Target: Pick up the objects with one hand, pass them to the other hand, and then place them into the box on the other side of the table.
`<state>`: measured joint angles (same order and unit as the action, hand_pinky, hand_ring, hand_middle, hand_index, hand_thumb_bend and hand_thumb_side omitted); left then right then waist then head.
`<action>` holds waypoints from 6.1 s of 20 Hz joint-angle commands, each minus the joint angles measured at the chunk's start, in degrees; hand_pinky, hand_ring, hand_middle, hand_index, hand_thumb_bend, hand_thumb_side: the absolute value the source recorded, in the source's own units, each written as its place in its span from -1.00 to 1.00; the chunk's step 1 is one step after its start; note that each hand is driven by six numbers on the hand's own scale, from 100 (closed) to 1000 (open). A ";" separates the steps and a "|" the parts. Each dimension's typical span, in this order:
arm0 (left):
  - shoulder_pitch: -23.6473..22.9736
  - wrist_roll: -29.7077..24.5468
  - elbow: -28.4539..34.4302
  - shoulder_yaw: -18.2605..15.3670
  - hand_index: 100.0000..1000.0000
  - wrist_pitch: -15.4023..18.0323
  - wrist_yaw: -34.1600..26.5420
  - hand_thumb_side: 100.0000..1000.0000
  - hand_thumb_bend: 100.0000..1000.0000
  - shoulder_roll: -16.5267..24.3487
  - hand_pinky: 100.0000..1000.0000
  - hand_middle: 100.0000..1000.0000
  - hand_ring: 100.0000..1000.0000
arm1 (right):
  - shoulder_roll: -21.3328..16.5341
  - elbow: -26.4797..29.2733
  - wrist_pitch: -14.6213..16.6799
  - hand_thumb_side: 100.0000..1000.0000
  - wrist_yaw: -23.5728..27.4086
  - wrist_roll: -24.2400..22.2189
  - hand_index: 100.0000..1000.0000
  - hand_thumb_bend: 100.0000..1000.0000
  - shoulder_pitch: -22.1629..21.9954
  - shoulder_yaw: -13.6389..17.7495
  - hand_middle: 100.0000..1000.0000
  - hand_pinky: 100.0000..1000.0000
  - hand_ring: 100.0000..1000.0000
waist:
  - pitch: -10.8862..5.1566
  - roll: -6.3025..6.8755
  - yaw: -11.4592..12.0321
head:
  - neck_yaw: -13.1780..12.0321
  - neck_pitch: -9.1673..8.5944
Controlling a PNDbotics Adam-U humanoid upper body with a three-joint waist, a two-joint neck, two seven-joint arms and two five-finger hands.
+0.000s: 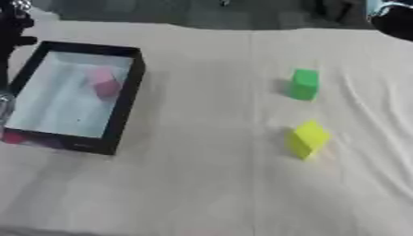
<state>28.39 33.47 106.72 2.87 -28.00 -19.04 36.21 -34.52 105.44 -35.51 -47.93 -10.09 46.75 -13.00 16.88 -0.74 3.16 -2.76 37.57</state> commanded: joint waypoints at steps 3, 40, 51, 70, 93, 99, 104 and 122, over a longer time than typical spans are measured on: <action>-0.24 1.86 1.92 -0.53 0.75 4.52 -0.65 0.22 -0.65 -0.59 0.45 0.61 0.60 | -2.92 -2.55 -0.29 -0.45 5.22 -3.35 0.61 -0.67 2.07 1.21 0.64 0.71 0.65 | -2.00 -0.98 0.11 | 1.70 -0.76; -4.36 -1.78 0.78 -2.74 0.77 16.75 -2.25 0.30 -0.72 -4.16 0.41 0.62 0.56 | -21.17 -0.21 16.34 -0.26 23.46 -35.66 0.74 -0.19 9.23 -11.11 0.67 0.72 0.68 | -1.45 -2.25 0.42 | 3.32 -0.07; -4.20 -1.71 1.12 -2.69 0.76 16.99 -1.97 0.29 -0.74 -4.65 0.41 0.62 0.56 | -20.49 -1.05 18.19 -0.34 26.70 -37.33 0.73 -0.16 9.66 -16.15 0.68 0.72 0.68 | -1.39 -2.21 0.62 | 3.73 -0.34; -4.17 -1.76 1.17 -2.81 0.76 17.07 -2.17 0.30 -0.76 -5.15 0.41 0.62 0.56 | -19.00 -4.26 25.00 -0.59 26.85 -37.91 0.69 -0.12 8.54 -21.31 0.67 0.72 0.68 | -0.52 -1.74 1.02 | 3.85 -0.85; -4.27 -1.59 1.70 -3.05 0.75 16.73 -2.35 0.31 -0.80 -5.87 0.39 0.62 0.56 | -15.11 -12.58 35.94 -0.68 14.50 -30.16 0.68 -0.09 4.48 -23.31 0.78 0.76 0.82 | 0.79 0.27 1.18 | 4.09 -1.21; -4.30 -1.64 1.81 -3.10 0.75 16.65 -2.40 0.32 -0.80 -5.90 0.39 0.62 0.56 | -14.87 -14.27 37.70 -0.67 13.77 -29.79 0.71 -0.08 3.34 -23.55 0.82 0.77 0.85 | 0.92 0.53 1.26 | 4.04 -1.05; -4.27 -1.72 1.79 -3.06 0.75 16.61 -2.44 0.32 -0.82 -6.05 0.39 0.62 0.55 | -14.14 -16.19 37.52 -0.76 13.30 -28.84 0.70 -0.11 3.04 -23.29 0.81 0.77 0.85 | 0.97 0.55 1.26 | 3.89 -1.05; -4.14 -1.90 1.79 -3.04 0.75 16.52 -2.59 0.34 -0.83 -6.46 0.39 0.62 0.55 | -10.55 -21.39 37.28 -0.83 11.97 -24.25 0.68 -0.21 1.88 -23.68 0.80 0.76 0.83 | 1.06 0.52 1.60 | 3.93 -1.11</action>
<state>23.64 31.59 107.56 0.40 -11.40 -21.52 29.15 -44.39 84.02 1.74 -35.62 -34.76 47.89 -37.16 18.20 -1.03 4.69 1.10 36.65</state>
